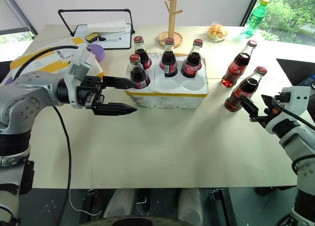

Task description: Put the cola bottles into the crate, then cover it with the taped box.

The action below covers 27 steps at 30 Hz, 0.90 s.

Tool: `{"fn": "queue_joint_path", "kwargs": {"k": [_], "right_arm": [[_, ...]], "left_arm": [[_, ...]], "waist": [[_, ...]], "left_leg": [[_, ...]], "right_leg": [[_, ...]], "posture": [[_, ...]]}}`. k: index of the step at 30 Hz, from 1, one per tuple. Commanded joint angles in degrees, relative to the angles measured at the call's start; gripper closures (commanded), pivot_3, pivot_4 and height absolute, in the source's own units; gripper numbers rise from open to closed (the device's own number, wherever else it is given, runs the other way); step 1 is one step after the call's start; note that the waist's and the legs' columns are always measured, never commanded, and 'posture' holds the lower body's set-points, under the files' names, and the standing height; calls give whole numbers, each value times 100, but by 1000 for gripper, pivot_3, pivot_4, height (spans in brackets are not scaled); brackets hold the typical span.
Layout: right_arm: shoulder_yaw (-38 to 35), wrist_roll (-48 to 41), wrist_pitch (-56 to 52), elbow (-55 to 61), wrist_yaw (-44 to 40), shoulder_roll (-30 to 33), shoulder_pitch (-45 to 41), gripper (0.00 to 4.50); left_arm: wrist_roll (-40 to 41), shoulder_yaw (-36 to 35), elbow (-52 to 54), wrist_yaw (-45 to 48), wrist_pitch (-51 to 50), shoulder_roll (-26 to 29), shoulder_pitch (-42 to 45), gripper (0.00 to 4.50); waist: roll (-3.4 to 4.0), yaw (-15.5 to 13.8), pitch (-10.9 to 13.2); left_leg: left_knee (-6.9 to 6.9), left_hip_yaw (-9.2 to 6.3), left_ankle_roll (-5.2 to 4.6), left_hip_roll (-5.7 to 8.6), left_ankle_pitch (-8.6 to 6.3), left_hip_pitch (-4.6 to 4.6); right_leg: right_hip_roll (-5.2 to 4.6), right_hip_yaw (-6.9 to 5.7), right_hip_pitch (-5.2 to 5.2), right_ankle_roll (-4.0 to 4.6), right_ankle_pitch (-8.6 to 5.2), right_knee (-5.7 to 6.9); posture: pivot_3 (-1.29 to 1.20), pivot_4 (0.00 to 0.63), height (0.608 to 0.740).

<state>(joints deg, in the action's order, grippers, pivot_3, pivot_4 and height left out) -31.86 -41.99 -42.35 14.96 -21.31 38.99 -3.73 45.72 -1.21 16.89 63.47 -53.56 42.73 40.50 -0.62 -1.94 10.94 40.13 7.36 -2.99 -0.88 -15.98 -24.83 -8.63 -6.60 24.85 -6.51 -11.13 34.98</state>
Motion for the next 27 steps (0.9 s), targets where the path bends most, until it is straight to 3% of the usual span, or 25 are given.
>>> {"fn": "queue_joint_path", "kwargs": {"k": [1, 14, 17, 19, 27], "right_arm": [[253, 299, 281, -244, -38, -16, -325, 0], [771, 1030, 945, -1613, -103, -241, -1390, 0], [837, 1055, 1011, -1702, -119, -353, -1526, 888], [845, 1004, 951, -1610, -167, -397, -1547, 1790], [487, 619, 490, -661, -193, -122, -1628, 1764]], "left_arm": [[230, -184, 288, -125, -38, 9, 54, 34], [361, -155, 384, -316, -29, 41, 45, 34], [307, -116, 312, -338, 13, 10, 106, 0], [288, -101, 288, -344, 35, 1, 132, 0], [284, -159, 248, -440, 55, 3, 175, 0]], "waist": [[0, 21, 0], [2, 140, 0], [2, 135, 0], [2, 131, 0], [20, 151, 11]], "left_leg": [[0, 1, 0, 0, 0, 0], [-3, 1, 7, 0, 5, 3], [-3, 1, 8, 0, 5, 3], [-3, 1, 8, 0, 5, 3], [-7, 2, 10, -1, 6, 4]], "right_leg": [[0, 0, 0, 0, 0, 0], [1, -1, 0, -3, -1, 5], [1, -1, 0, -3, -1, 6], [1, -1, -1, -3, -1, 6], [1, 0, 2, -3, -2, 8]], "posture": [[0, 150, 740], [0, 150, 740], [0, 150, 740], [0, 150, 740], [0, 150, 740]]}}
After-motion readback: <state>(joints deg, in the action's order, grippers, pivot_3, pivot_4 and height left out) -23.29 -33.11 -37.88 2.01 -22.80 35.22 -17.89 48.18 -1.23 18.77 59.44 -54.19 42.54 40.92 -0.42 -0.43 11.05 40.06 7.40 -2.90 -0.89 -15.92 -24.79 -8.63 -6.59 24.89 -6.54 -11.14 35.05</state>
